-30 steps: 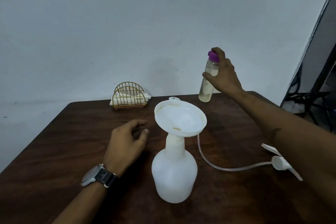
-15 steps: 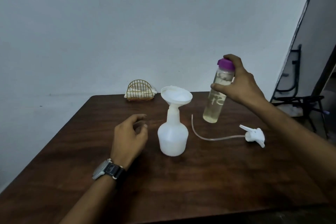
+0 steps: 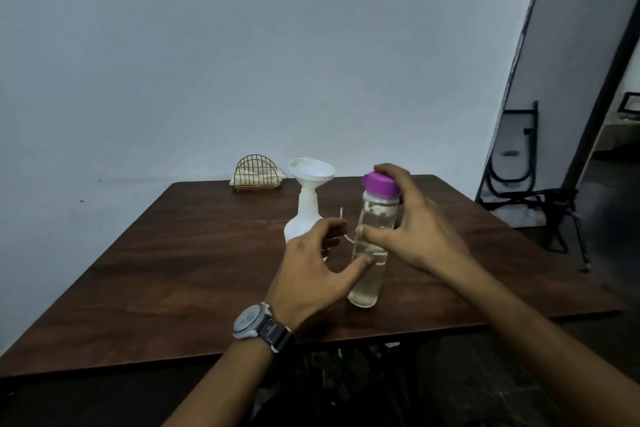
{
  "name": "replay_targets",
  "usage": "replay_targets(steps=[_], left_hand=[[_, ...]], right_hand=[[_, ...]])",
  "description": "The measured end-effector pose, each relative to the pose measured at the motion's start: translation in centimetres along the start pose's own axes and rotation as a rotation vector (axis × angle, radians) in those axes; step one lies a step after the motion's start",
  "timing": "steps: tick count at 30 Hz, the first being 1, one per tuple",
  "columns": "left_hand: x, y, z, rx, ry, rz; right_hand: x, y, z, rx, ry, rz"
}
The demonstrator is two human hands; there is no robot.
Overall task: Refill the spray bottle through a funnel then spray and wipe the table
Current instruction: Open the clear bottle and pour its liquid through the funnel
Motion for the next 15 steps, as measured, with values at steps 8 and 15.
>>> replay_targets(steps=[8,15], left_hand=[[1.7,1.2,2.3,-0.066,0.062,-0.085],[2.9,0.3,3.1,0.006,0.086,-0.12]], right_hand=[[-0.7,-1.3,0.6,0.015,-0.156,-0.146],[1.5,-3.0,-1.2,0.105,-0.02,-0.06]])
Point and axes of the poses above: each hand's wrist, its own x-axis towards the middle knuckle, its own z-axis out of the palm, y = z × x, the point moved 3 cm from there along x, towards the middle knuckle, and after that the axes turned 6 degrees about -y, right-handed, at the moved point
